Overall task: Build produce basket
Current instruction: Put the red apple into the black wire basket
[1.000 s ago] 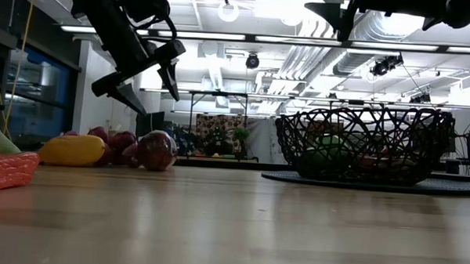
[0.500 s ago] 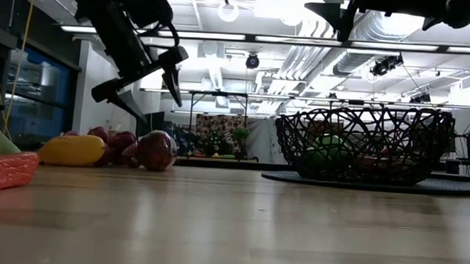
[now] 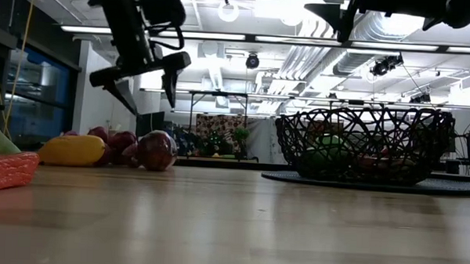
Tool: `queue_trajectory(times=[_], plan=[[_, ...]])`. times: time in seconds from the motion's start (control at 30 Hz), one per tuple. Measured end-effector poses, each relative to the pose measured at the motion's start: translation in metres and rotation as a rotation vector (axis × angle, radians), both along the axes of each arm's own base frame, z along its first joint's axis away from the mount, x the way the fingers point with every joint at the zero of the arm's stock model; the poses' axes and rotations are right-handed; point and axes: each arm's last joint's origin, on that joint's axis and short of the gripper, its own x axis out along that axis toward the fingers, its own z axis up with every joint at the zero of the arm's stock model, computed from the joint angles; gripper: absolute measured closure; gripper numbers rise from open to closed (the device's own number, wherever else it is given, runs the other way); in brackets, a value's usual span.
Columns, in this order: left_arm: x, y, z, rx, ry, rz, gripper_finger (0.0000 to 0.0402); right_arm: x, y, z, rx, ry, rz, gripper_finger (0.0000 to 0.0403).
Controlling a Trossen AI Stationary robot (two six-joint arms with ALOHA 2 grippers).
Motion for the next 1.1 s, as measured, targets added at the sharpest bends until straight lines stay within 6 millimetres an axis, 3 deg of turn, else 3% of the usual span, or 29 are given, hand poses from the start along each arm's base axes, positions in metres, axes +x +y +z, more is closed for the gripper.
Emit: queue_trajectory(times=[0.27, 0.67, 1.1], plan=[[0.019, 0.009, -0.015, 0.021, -0.034, 0.141, 0.0013, 0.000, 0.000, 0.000, 0.008, 0.004, 0.002, 0.0025], [0.032, 0.004, -0.041, 0.000, 0.054, 0.122, 0.0013, 0.000, 0.000, -0.001, 0.021, 0.004, 0.005, 0.0025], [0.045, 0.015, -0.079, 0.001, 0.115, 0.190, 0.0013, 0.000, 0.000, -0.001, 0.023, 0.013, 0.005, 0.0025]])
